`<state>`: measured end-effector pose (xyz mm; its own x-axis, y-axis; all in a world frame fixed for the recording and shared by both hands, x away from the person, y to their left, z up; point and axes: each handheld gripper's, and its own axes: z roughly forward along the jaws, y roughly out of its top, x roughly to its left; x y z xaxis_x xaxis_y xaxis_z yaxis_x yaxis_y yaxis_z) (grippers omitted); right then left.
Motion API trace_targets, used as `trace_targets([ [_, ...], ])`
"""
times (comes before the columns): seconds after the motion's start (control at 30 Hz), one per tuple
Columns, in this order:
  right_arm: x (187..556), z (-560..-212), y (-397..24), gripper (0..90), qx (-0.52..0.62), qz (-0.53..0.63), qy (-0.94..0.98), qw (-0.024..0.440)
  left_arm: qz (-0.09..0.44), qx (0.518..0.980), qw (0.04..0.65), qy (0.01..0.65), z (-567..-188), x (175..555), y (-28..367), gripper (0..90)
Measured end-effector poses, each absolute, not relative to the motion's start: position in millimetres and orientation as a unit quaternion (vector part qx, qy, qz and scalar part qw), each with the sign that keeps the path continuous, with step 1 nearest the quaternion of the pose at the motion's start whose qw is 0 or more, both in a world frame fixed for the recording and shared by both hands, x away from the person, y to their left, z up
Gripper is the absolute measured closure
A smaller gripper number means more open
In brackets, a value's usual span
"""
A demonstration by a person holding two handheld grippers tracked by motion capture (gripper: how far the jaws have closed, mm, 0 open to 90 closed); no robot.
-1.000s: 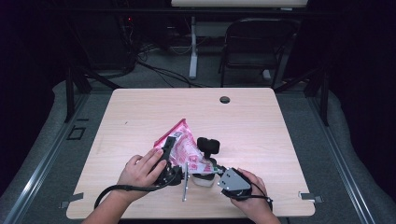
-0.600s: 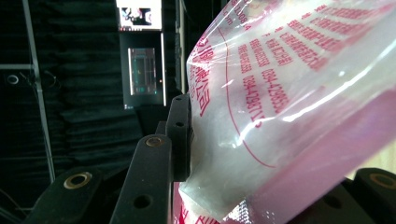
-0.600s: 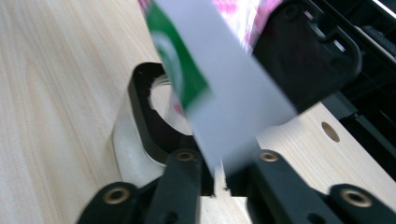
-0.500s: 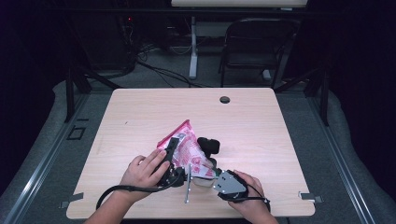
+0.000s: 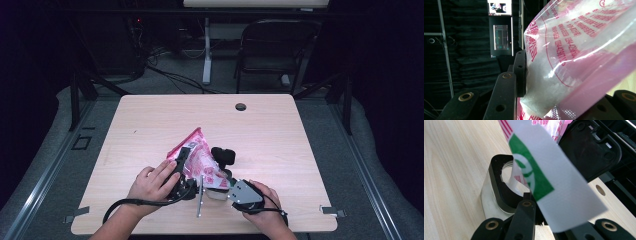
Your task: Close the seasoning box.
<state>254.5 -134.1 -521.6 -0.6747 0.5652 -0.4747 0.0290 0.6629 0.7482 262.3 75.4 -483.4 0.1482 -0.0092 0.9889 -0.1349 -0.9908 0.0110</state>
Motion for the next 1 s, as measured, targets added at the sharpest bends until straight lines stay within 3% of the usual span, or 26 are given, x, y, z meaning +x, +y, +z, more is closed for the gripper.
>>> trace_targets([
  [1.0, 261.0, -523.3, -130.7, 90.0, 0.187, 0.371, 0.836, 0.358, 0.653, 0.754, 0.050, -0.047, -482.2, 263.0, 76.8, 71.4],
])
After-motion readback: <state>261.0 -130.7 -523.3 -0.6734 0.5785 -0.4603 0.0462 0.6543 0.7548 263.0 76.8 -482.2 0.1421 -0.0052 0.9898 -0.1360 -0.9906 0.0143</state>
